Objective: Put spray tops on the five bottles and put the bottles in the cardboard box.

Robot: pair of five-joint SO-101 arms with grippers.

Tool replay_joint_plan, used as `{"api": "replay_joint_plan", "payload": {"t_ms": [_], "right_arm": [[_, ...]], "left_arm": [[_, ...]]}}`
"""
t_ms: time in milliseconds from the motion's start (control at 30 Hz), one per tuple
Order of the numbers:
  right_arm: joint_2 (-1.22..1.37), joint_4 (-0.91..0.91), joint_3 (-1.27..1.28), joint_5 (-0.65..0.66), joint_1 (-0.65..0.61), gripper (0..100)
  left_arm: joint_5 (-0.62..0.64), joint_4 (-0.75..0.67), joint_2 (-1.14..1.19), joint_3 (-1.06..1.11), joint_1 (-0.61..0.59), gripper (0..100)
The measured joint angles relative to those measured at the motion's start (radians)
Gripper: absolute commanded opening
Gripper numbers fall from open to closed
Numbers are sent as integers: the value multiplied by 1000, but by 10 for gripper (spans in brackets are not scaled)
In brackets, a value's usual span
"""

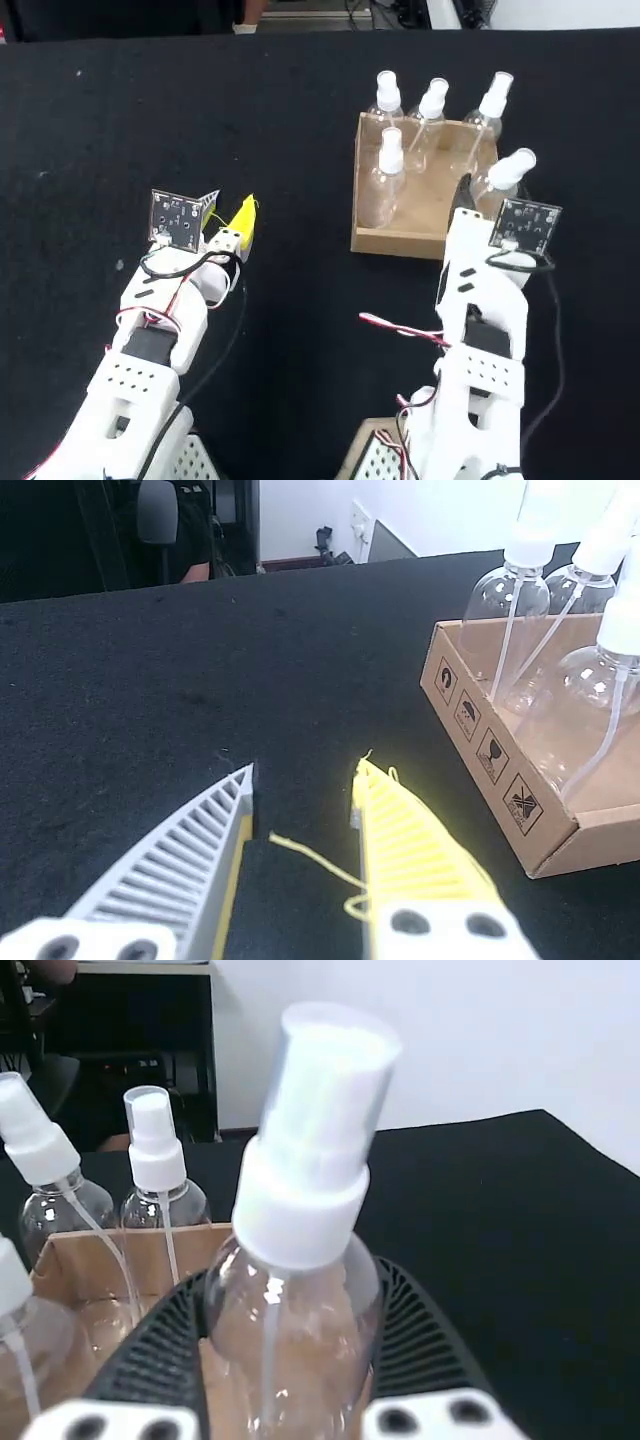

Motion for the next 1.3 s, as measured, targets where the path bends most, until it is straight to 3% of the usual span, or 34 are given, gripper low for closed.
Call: {"api": "replay_joint_plan", "payload": {"t_ms": [200,467,667,1067,1300], "right_arm": [[25,-11,0,0,-11,10],[321,-20,-127,0,-20,10],[400,-21,-157,0,-20,10],[575,-196,-157,0,-20,10],[577,-198,-157,0,-20,84]], "left_arm": [[0,0,0,0,0,156],[0,0,0,0,0,156],[0,0,0,0,0,156],[0,0,0,0,0,156],[0,0,0,0,0,157]]}}
